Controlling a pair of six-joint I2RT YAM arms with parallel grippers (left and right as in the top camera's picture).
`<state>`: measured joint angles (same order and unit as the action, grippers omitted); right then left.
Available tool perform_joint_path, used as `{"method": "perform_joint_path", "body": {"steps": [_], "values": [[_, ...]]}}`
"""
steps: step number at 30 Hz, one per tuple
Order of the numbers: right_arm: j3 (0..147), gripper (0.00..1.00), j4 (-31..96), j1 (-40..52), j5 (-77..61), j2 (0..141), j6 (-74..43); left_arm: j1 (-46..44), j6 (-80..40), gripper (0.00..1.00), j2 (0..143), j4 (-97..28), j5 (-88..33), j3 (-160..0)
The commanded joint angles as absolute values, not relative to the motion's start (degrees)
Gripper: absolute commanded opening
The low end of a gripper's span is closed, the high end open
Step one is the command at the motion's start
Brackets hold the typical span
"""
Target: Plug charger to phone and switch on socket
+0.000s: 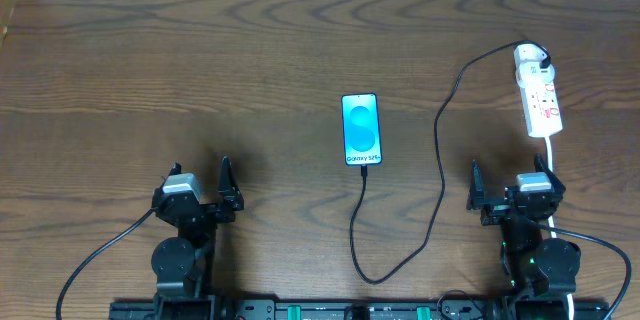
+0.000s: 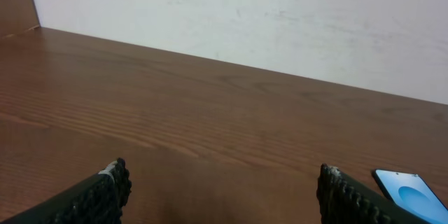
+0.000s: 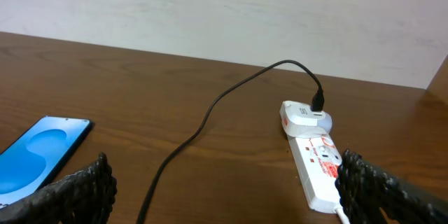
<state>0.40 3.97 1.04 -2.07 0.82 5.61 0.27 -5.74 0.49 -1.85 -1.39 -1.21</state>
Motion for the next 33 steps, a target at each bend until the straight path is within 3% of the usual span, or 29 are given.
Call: {"method": "perform_joint_path", "body": {"steps": [1, 27, 33], "values": [[0.3, 0.99, 4.3, 1.5, -1.5, 0.3, 5.2, 0.5, -5.6, 0.87, 0.2, -4.1, -0.9, -0.2], [0.3, 0.99, 3.9, 1.6, 1.3, 0.3, 5.8, 0.5, -5.6, 0.87, 0.2, -4.1, -0.9, -0.2], [0.3, 0.99, 3.9, 1.6, 4.3, 0.3, -2.0, 0.5, -5.6, 0.87, 0.2, -4.1, -0.9, -0.2]]}}
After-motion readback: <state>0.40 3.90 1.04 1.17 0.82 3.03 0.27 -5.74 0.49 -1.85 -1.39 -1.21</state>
